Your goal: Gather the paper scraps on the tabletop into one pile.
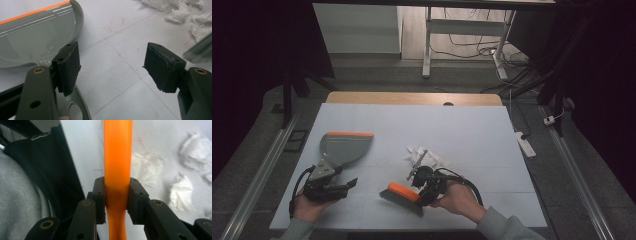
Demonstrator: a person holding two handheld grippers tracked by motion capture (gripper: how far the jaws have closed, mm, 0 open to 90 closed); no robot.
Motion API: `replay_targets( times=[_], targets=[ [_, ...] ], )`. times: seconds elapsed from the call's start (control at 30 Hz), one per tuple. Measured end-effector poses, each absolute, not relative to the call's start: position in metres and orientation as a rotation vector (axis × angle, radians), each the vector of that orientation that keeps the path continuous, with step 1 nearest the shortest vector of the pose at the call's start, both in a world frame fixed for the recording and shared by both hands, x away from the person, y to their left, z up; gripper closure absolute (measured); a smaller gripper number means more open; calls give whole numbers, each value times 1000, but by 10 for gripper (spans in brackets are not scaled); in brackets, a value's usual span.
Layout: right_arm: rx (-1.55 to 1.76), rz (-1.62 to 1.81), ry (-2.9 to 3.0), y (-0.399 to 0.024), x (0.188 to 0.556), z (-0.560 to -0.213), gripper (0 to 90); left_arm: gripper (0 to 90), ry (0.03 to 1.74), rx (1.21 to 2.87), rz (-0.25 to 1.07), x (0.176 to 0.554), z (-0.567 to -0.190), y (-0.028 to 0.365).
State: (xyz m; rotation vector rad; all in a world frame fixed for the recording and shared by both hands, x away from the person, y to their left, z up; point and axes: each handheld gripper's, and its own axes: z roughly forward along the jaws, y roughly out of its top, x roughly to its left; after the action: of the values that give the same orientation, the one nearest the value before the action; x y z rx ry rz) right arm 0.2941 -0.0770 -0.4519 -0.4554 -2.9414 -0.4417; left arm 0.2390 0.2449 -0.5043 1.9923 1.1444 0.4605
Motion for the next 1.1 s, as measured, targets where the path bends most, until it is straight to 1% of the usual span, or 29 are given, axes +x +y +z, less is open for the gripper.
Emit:
replay_targets(
  times=[0.33, 0.8, 0.97, 1.1],
  targets=[
    [-527, -413, -3011, -85, 312, -449, 709, 297, 1145, 1994, 460, 239, -505, 244],
    [-619, -411, -3117, -102, 358, -445, 709, 297, 1147, 1998, 456, 240, -506, 244],
    [-629, -511, -3061, -107, 366, -439, 709, 297, 1148, 1993, 457, 239, -506, 245],
    [-655, -638, -3043, -115, 359, -421, 708, 297, 1149, 1994, 457, 239, -506, 245]
  ],
)
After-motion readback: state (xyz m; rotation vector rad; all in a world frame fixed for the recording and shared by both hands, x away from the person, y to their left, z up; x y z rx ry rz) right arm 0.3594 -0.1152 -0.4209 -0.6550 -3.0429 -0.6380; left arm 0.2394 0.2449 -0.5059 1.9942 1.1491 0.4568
